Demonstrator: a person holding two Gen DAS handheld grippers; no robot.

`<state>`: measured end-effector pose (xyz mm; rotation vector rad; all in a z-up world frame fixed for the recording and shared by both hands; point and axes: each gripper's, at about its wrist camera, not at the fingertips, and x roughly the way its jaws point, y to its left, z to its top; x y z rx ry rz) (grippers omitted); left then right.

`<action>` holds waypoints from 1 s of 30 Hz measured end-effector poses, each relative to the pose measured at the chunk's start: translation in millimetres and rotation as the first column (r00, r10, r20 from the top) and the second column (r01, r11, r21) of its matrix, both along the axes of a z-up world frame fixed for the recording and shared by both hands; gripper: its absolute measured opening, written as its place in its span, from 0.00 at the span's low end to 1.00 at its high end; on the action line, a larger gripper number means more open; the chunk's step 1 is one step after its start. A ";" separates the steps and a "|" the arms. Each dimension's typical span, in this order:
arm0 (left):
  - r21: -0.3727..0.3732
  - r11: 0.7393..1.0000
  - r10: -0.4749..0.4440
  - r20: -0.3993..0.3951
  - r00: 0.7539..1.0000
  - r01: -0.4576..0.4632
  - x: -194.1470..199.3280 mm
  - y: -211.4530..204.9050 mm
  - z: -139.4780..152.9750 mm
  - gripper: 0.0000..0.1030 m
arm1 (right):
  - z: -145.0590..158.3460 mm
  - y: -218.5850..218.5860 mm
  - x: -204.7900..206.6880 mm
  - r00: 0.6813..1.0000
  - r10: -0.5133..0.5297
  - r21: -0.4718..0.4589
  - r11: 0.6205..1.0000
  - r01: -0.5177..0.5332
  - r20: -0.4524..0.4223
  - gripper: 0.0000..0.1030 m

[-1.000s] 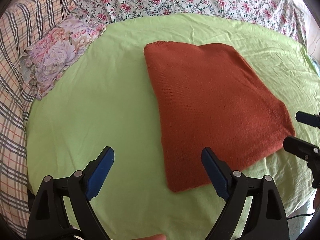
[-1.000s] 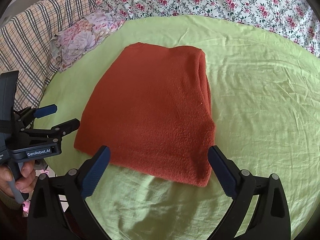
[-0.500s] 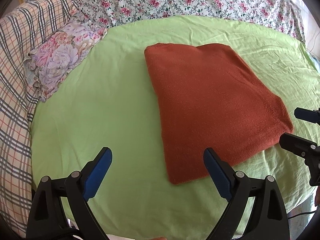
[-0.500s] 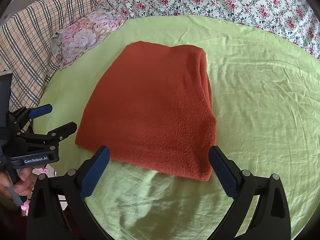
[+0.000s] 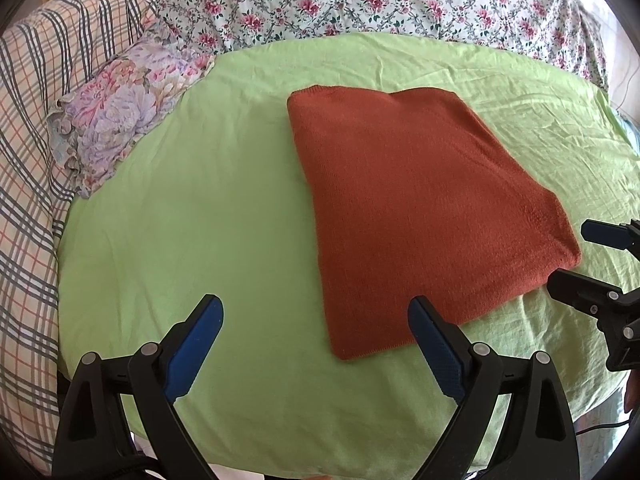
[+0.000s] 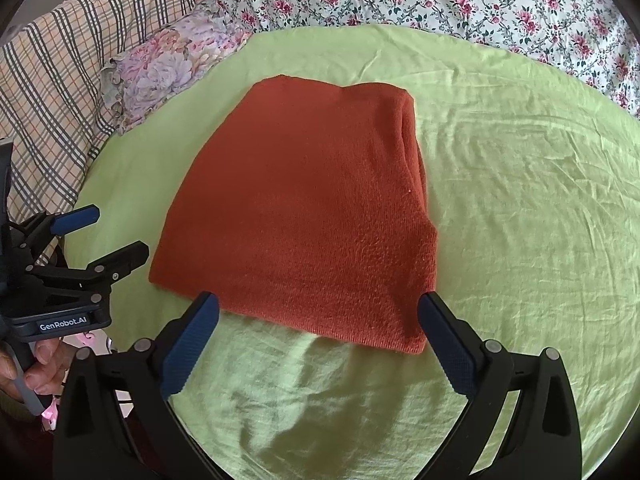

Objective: Fold small clothes

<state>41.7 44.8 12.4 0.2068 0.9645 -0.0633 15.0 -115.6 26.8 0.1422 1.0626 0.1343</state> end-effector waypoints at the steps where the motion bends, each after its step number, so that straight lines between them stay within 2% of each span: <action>1: -0.001 1.000 0.000 -0.002 1.000 0.000 -0.5 0.3 -0.7 0.91 | -0.8 -0.4 0.0 1.000 -0.001 -0.002 1.000 0.001 -0.003 0.97; 11: -0.038 0.999 0.009 -0.019 1.000 -0.009 -7.0 4.9 -3.9 0.92 | -0.9 -5.0 -0.7 1.000 -0.001 -0.002 1.000 0.001 -0.003 0.97; 30: -0.100 0.995 -0.003 0.042 0.999 0.007 -14.1 3.0 10.4 0.94 | -4.7 -11.4 0.1 0.999 -0.030 0.013 0.999 0.030 0.030 0.98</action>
